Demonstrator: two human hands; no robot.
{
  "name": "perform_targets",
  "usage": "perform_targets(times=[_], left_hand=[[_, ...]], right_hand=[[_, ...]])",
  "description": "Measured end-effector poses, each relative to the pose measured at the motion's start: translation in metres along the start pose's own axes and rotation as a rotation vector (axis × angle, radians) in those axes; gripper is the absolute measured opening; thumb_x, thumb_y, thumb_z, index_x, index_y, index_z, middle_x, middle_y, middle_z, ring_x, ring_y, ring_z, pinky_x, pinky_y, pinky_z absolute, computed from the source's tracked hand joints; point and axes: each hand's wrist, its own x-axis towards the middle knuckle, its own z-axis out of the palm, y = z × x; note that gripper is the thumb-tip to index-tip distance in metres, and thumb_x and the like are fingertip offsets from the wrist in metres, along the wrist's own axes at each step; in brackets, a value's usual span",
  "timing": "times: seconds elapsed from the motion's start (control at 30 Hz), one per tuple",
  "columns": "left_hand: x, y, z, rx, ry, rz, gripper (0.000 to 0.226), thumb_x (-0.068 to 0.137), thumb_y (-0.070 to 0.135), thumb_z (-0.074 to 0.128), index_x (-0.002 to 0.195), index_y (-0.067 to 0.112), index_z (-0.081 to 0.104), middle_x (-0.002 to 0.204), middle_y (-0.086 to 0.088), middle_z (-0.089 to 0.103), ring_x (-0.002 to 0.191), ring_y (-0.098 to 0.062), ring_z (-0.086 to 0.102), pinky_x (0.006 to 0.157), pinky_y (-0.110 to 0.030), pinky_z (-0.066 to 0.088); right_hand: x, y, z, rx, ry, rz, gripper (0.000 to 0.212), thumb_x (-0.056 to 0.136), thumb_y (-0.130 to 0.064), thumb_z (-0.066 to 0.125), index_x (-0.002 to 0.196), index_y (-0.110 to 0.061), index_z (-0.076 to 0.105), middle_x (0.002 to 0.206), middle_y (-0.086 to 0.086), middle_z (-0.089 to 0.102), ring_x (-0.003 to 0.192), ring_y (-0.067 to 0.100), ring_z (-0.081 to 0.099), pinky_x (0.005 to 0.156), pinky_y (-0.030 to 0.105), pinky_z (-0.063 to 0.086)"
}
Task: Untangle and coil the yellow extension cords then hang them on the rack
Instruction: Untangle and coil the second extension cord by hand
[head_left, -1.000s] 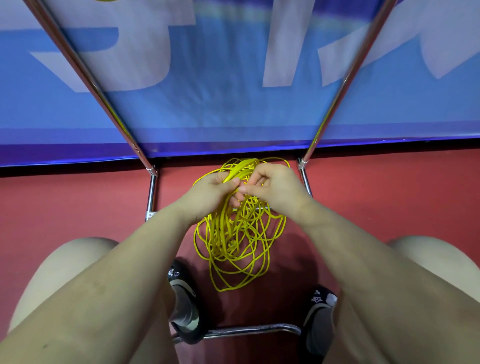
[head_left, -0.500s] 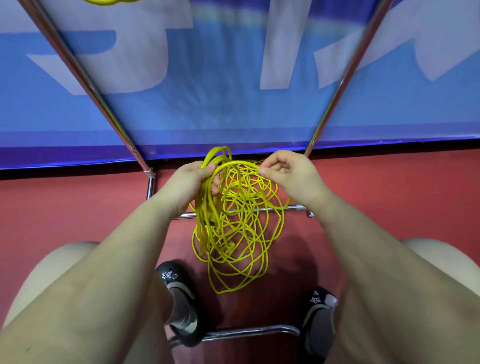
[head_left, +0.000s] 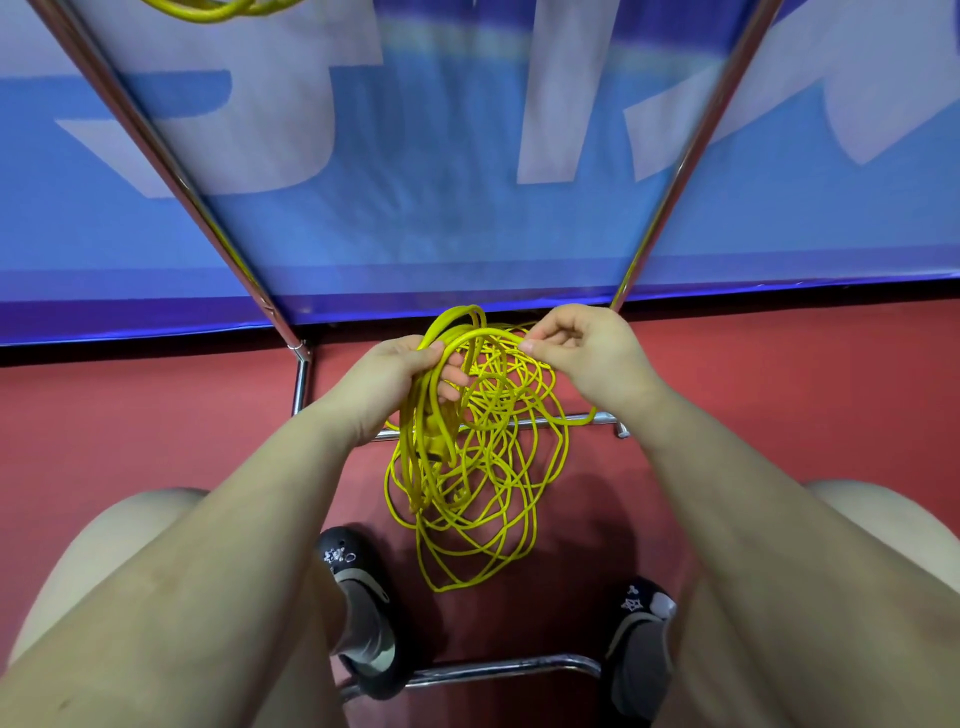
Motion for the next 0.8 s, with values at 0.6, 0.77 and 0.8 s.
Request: perform_targets(times=[0.6, 0.77, 0.8], left_hand=[[-0.018, 0.009, 0.010, 0.293, -0.296, 0.040, 0.026, 0.097, 0.011, 0.045, 0.071, 0.014, 0.047, 0.048, 0.010, 0.034, 0.043, -0.004, 0.030, 0.049, -0.014, 0.036], [-0.024, 0.015, 0.006, 0.352, -0.315, 0.048, 0.023, 0.096, 0.010, 0.046, 0.072, 0.011, 0.046, 0.047, 0.010, 0.037, 0.043, -0.005, 0.032, 0.046, -0.013, 0.034], [-0.024, 0.016, 0.003, 0.371, -0.316, 0.059, 0.022, 0.095, 0.010, 0.047, 0.074, 0.010, 0.046, 0.047, 0.011, 0.038, 0.044, -0.005, 0.033, 0.046, -0.014, 0.033]], right_hand=[[-0.010, -0.001, 0.011, -0.041, -0.259, -0.111, 0.044, 0.083, -0.032, 0.066, 0.125, -0.026, 0.052, 0.128, -0.005, 0.053, 0.120, 0.002, 0.046, 0.106, 0.021, 0.032], [-0.008, -0.006, 0.006, 0.018, -0.469, -0.026, 0.036, 0.071, -0.043, 0.070, 0.086, -0.011, 0.064, 0.077, 0.000, 0.057, 0.074, 0.010, 0.051, 0.072, 0.031, 0.041], [-0.009, -0.007, 0.006, 0.027, -0.525, 0.000, 0.037, 0.069, -0.043, 0.069, 0.085, -0.010, 0.065, 0.075, 0.001, 0.056, 0.073, 0.011, 0.050, 0.070, 0.031, 0.040]])
